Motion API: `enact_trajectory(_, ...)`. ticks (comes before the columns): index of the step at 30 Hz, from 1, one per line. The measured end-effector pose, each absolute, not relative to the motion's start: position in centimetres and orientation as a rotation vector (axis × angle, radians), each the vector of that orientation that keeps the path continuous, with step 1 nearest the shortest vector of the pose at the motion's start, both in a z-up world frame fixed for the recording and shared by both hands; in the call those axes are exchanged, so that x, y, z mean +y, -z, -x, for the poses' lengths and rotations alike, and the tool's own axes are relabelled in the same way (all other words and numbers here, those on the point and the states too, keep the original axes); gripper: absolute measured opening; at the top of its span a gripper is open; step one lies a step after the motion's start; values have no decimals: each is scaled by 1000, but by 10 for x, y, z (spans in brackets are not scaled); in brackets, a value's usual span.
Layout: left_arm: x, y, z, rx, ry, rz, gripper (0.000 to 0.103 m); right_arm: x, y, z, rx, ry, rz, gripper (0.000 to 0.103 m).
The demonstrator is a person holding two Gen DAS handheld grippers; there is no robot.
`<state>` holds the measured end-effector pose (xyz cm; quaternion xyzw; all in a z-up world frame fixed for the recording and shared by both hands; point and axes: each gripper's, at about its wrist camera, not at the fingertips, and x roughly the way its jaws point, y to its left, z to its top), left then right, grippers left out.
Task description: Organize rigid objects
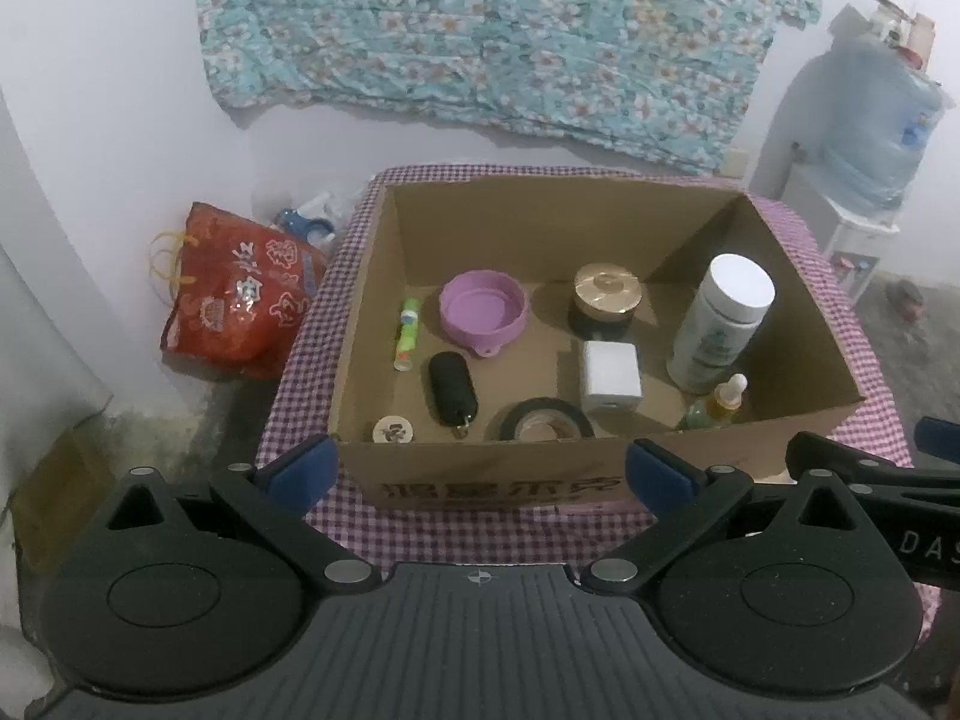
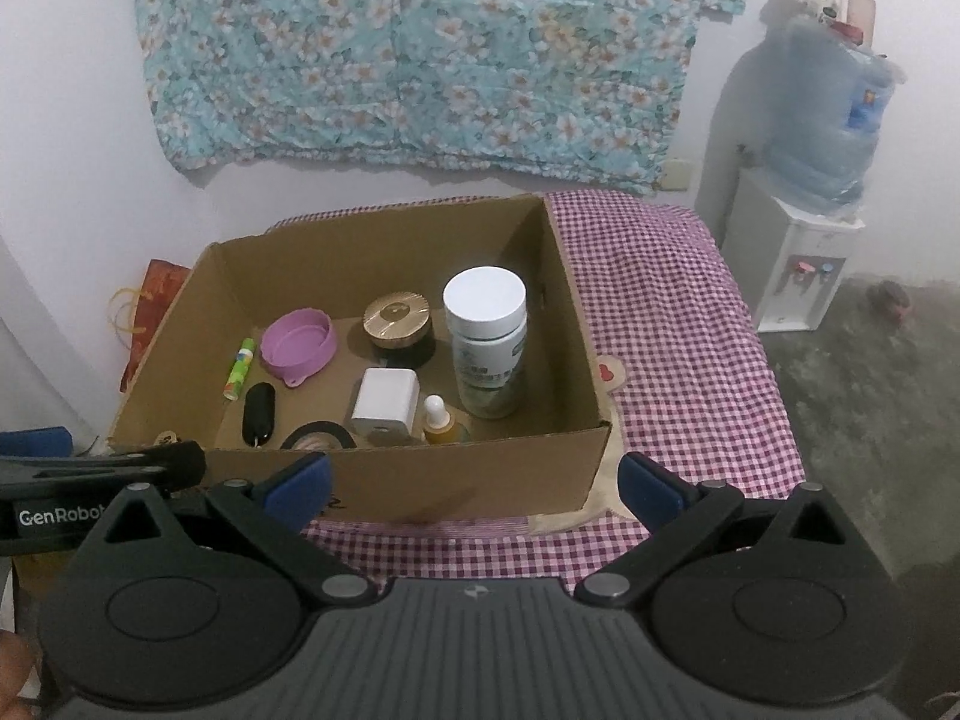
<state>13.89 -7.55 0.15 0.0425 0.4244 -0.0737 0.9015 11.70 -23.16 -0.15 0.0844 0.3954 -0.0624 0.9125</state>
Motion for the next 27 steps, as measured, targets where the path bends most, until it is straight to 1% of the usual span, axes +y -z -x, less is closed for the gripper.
enact_trajectory(27, -71, -2, -136, 872, 143, -93, 102, -226, 0, -119, 821, 121, -163, 103)
